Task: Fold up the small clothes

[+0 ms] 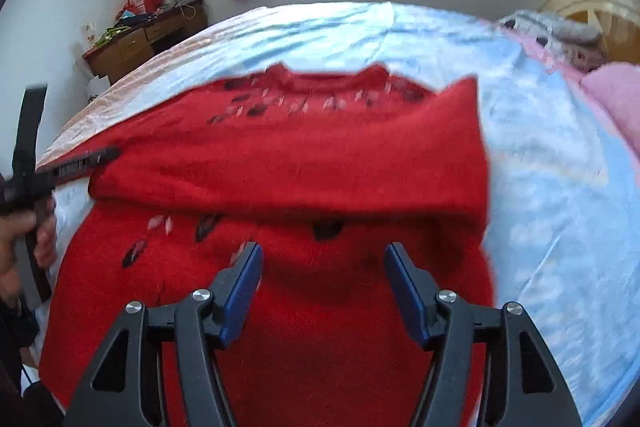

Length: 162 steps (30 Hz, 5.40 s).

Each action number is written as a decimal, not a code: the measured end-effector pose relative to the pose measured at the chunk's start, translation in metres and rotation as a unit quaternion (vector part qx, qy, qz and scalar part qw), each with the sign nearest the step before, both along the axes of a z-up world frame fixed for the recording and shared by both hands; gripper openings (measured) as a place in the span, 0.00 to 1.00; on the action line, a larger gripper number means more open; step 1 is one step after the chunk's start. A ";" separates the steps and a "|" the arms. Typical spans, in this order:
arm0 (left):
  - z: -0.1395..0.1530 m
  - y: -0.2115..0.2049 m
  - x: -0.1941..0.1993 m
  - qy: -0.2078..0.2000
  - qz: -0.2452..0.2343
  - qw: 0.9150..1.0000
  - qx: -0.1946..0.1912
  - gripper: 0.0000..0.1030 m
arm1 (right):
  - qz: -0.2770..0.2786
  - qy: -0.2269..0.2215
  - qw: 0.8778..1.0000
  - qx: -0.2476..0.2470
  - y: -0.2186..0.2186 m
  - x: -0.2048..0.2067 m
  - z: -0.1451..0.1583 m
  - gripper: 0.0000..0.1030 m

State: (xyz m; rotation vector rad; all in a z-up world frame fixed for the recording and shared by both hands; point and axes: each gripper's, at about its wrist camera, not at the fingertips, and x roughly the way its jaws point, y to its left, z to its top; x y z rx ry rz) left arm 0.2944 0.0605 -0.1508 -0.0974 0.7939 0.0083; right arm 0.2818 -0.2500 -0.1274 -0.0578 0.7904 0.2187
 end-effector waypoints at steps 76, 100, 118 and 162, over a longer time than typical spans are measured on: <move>-0.005 0.284 -0.062 0.031 0.315 0.947 0.060 0.60 | -0.132 0.062 0.989 0.013 -0.069 0.075 -0.029 0.66; -0.010 0.275 -0.075 0.044 0.290 0.953 0.077 0.59 | -0.111 0.039 0.992 0.053 -0.086 0.037 -0.013 0.64; 0.016 0.283 -0.088 0.003 0.261 0.963 -0.063 0.11 | -0.003 0.036 0.999 0.030 -0.026 -0.105 -0.009 0.65; 0.232 0.021 0.002 -0.151 0.019 0.985 -0.085 0.10 | 0.001 0.030 0.997 0.071 -0.035 -0.134 -0.012 0.65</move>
